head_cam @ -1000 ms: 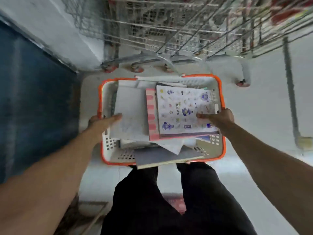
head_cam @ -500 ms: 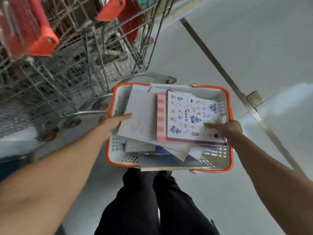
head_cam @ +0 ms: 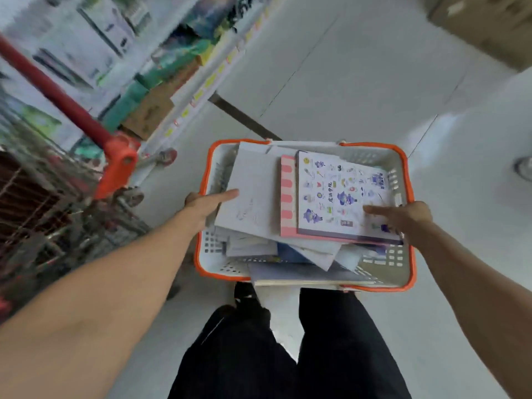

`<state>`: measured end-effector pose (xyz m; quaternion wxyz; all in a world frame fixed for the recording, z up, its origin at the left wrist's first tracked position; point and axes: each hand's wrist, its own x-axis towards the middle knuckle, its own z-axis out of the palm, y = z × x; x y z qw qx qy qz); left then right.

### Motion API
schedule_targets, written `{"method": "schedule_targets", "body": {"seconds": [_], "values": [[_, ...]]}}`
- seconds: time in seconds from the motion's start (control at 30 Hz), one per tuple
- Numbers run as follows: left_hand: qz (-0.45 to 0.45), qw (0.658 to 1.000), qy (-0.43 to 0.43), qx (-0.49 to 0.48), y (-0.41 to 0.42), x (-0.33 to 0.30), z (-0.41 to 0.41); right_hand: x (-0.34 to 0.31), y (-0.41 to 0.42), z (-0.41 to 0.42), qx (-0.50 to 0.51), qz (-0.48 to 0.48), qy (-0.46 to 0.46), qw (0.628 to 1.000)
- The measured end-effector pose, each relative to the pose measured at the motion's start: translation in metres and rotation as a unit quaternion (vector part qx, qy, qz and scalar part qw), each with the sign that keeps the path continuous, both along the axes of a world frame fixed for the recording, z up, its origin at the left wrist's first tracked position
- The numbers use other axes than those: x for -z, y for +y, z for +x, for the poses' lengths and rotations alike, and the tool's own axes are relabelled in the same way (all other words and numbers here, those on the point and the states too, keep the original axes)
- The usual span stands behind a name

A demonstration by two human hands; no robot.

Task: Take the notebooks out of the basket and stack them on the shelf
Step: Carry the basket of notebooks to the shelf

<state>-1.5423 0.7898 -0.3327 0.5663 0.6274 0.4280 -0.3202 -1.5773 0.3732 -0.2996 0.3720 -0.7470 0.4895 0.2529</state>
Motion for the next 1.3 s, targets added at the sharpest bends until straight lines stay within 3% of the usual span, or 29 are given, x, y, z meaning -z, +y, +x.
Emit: {"method": "schedule_targets", "body": {"seconds": [0.17, 0.23, 0.37, 0.53, 0.8, 0.93, 1.3], "values": [[0.041, 0.995, 0.033, 0.087, -0.016, 0.111, 0.189, 0.017, -0.077, 0.134, 0.05, 0.051, -0.01, 0.997], [0.068, 0.991, 0.026, 0.11, -0.033, 0.12, 0.256, 0.017, -0.104, 0.191, 0.053, 0.057, -0.019, 0.997], [0.12, 0.989, 0.007, 0.083, -0.103, 0.068, 0.384, 0.0, -0.151, 0.323, 0.052, 0.055, -0.031, 0.997], [0.075, 0.993, -0.038, 0.085, -0.184, 0.013, 0.542, -0.02, -0.198, 0.497, 0.039, 0.034, -0.044, 0.998], [0.053, 0.996, -0.044, 0.065, -0.246, 0.031, 0.791, -0.019, -0.276, 0.749, 0.012, 0.003, -0.039, 0.999], [0.033, 0.996, -0.028, 0.076, -0.31, -0.021, 0.897, -0.022, -0.318, 0.866, 0.0, 0.023, -0.04, 0.999], [0.043, 0.999, -0.022, -0.022, -0.428, -0.038, 1.165, -0.009, -0.425, 1.192, -0.06, 0.009, -0.018, 0.998]]}}
